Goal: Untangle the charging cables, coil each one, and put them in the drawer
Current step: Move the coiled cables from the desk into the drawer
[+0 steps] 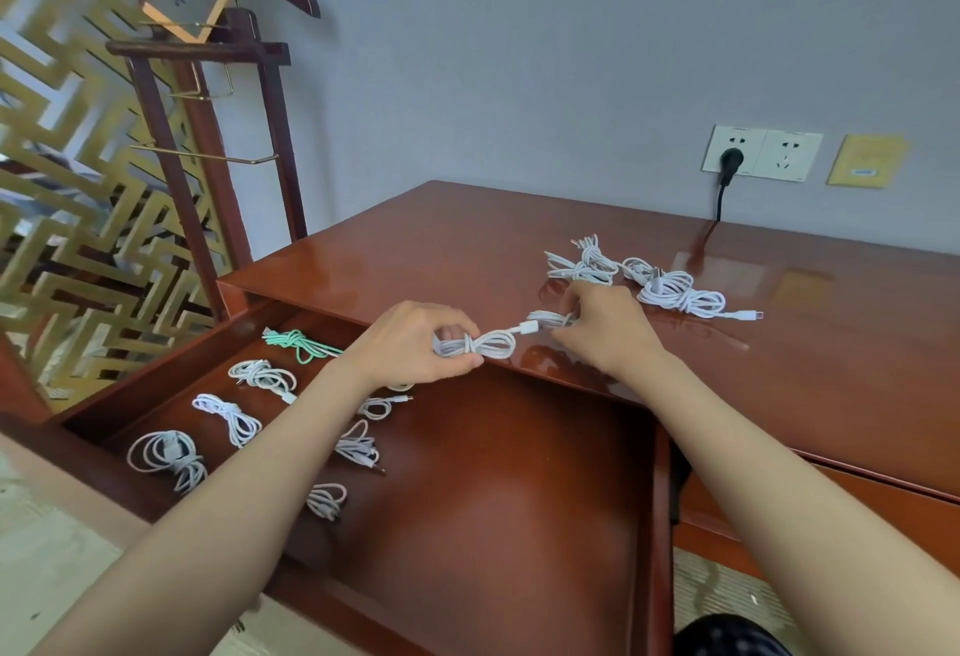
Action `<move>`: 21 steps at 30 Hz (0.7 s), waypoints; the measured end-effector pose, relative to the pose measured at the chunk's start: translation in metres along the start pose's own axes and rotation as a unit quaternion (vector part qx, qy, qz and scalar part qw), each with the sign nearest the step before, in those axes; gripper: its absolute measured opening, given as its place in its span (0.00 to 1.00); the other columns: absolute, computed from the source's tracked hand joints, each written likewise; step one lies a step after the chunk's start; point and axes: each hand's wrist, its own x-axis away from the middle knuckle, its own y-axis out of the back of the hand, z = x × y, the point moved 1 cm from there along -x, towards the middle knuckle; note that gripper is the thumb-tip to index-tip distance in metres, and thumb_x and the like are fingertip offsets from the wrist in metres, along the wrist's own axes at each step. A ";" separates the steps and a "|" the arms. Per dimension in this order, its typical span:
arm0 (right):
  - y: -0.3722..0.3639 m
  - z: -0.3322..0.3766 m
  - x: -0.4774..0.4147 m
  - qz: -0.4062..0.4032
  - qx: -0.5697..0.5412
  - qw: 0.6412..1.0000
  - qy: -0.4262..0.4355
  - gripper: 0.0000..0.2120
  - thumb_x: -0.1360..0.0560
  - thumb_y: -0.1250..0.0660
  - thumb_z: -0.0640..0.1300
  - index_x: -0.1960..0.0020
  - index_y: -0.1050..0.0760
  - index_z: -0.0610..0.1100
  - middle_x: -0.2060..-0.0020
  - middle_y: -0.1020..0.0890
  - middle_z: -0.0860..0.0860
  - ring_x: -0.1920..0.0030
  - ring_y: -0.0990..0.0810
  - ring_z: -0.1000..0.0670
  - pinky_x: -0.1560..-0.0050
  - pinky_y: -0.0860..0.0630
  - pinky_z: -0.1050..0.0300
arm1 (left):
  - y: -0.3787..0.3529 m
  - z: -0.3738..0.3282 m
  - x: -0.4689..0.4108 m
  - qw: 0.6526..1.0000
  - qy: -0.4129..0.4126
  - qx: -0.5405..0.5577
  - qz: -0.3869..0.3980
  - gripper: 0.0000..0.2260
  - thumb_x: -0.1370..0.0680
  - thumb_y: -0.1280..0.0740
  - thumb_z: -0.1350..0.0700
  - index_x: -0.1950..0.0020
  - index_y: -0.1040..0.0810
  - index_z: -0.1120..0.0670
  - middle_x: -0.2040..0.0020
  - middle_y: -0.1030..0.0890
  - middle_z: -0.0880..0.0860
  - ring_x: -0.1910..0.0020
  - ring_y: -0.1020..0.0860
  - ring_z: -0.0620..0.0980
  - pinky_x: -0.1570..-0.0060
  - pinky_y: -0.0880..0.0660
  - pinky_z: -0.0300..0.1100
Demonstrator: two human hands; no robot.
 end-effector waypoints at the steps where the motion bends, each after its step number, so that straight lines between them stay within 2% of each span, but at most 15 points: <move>1: 0.001 0.000 0.004 0.003 -0.001 1.000 0.002 0.09 0.30 0.30 0.45 0.53 0.28 0.44 0.54 0.20 0.45 0.51 0.23 0.43 0.58 0.33 0.57 | 0.001 -0.001 0.002 1.000 0.001 0.000 0.005 0.19 0.34 0.33 0.36 0.51 0.19 0.47 0.58 0.19 0.44 0.59 0.24 0.40 0.59 0.31 0.31; 4: 0.001 0.002 0.018 0.009 -0.001 1.000 0.001 0.11 0.30 0.29 0.47 0.55 0.28 0.44 0.55 0.20 0.44 0.52 0.23 0.43 0.56 0.28 0.54 | 0.003 -0.005 0.007 0.998 -0.027 -0.051 0.025 0.16 0.33 0.31 0.39 0.52 0.19 0.48 0.58 0.20 0.43 0.59 0.25 0.42 0.62 0.34 0.29; 6: 0.000 0.005 0.027 0.011 0.000 1.000 0.001 0.10 0.31 0.30 0.46 0.55 0.28 0.44 0.55 0.21 0.44 0.52 0.24 0.42 0.55 0.28 0.53 | 0.000 -0.008 0.012 0.992 -0.069 -0.096 0.044 0.18 0.33 0.35 0.38 0.52 0.20 0.48 0.59 0.20 0.43 0.60 0.24 0.45 0.64 0.33 0.35; 8: -0.001 0.009 0.038 0.015 0.003 1.000 0.005 0.09 0.32 0.32 0.44 0.54 0.27 0.43 0.55 0.21 0.45 0.52 0.24 0.42 0.56 0.28 0.54 | -0.007 -0.010 0.016 0.981 -0.091 -0.143 0.095 0.16 0.31 0.34 0.41 0.50 0.20 0.49 0.55 0.19 0.45 0.57 0.22 0.47 0.61 0.31 0.39; 10: -0.003 0.013 0.048 0.018 0.004 1.000 0.015 0.08 0.31 0.33 0.42 0.53 0.27 0.42 0.55 0.21 0.45 0.52 0.24 0.42 0.56 0.28 0.54 | -0.013 -0.008 0.018 0.971 -0.081 -0.180 0.135 0.14 0.28 0.32 0.45 0.45 0.21 0.49 0.50 0.19 0.46 0.52 0.22 0.48 0.57 0.30 0.39; 12: -0.005 0.017 0.057 0.020 0.000 0.999 0.029 0.08 0.31 0.34 0.41 0.52 0.27 0.42 0.54 0.22 0.45 0.52 0.25 0.41 0.56 0.29 0.54 | -0.015 -0.004 0.019 0.972 -0.055 -0.184 0.136 0.14 0.27 0.32 0.46 0.44 0.22 0.49 0.48 0.19 0.46 0.50 0.22 0.48 0.55 0.30 0.39; 15: -0.010 0.021 0.069 0.028 0.001 0.998 0.050 0.09 0.30 0.34 0.41 0.51 0.28 0.43 0.52 0.22 0.46 0.51 0.25 0.42 0.56 0.31 0.55 | -0.017 0.003 0.020 0.977 -0.028 -0.169 0.129 0.14 0.27 0.31 0.46 0.44 0.22 0.49 0.47 0.19 0.46 0.49 0.22 0.48 0.54 0.29 0.40; 21: -0.035 0.009 0.085 0.094 0.087 0.990 0.054 0.09 0.29 0.36 0.40 0.49 0.29 0.41 0.51 0.23 0.44 0.50 0.24 0.40 0.56 0.31 0.54 | -0.028 0.003 0.021 0.961 -0.020 -0.206 0.185 0.16 0.26 0.31 0.46 0.41 0.23 0.49 0.47 0.19 0.51 0.48 0.22 0.52 0.49 0.31 0.40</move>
